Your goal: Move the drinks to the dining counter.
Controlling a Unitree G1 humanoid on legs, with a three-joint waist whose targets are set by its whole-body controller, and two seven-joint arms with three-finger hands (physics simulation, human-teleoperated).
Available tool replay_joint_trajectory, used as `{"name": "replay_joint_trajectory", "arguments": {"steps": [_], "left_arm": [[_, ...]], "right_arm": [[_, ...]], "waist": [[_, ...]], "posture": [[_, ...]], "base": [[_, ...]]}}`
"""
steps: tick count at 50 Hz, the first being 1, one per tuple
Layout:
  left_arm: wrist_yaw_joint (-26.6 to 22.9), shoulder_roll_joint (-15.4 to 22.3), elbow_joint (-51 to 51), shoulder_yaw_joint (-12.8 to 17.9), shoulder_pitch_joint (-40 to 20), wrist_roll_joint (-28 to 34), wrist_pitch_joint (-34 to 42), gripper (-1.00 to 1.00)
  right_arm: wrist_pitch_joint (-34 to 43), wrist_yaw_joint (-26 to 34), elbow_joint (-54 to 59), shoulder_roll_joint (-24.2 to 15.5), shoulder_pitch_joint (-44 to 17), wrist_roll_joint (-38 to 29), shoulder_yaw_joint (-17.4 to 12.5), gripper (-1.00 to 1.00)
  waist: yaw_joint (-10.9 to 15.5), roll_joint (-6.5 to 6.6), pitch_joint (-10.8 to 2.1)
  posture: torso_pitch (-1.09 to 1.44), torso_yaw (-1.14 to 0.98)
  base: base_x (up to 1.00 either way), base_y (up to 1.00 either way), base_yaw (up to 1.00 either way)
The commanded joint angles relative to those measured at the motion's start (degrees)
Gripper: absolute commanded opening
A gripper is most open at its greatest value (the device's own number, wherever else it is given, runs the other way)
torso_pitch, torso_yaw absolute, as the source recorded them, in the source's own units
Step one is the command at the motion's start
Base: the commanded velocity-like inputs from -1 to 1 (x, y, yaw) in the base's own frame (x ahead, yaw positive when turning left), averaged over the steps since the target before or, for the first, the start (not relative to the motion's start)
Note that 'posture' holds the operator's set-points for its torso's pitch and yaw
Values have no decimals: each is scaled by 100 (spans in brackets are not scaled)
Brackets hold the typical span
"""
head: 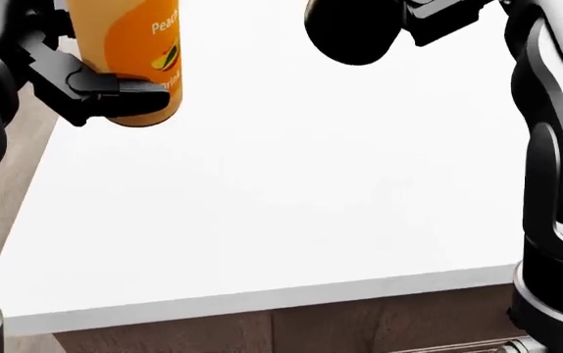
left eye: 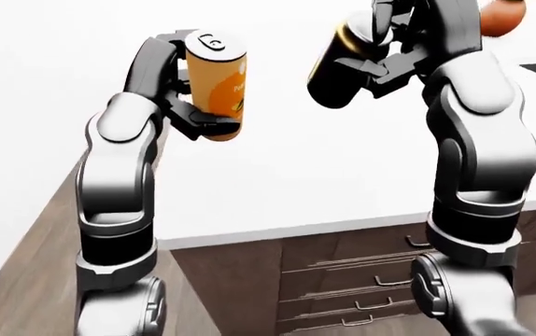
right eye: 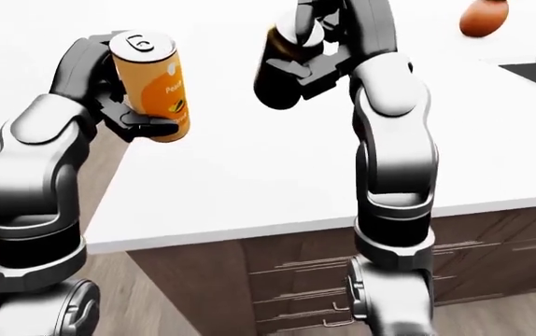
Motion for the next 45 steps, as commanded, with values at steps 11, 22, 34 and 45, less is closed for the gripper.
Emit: {"name": "replay_joint_trajectory", "arguments": {"steps": [11, 22, 34, 45], "left_arm": [[59, 68, -199, 110, -136, 54, -96, -100], [78, 38, -103, 100, -150, 69, -175, -100], [51, 10, -137, 80, -115, 114, -159, -100], [78, -110, -1, 2, -151, 157, -267, -100]], "right_arm": [[-169, -68, -198, -8, -104, 83, -16, -100], [-250, -106, -102, 32, -124, 115, -18, -100], [-800, -140, 900, -10, -341, -32, 50, -100], [-1729, -245, 2598, -286, -603, -473, -49, -100]], "waist": [[14, -125, 61], [48, 37, -175], [35, -142, -253], [59, -139, -264]], "posture": [[0, 0], [0, 0], [0, 0], [0, 0]], "base": [[0, 0, 0], [11, 0, 0], [0, 0, 0], [0, 0, 0]]}}
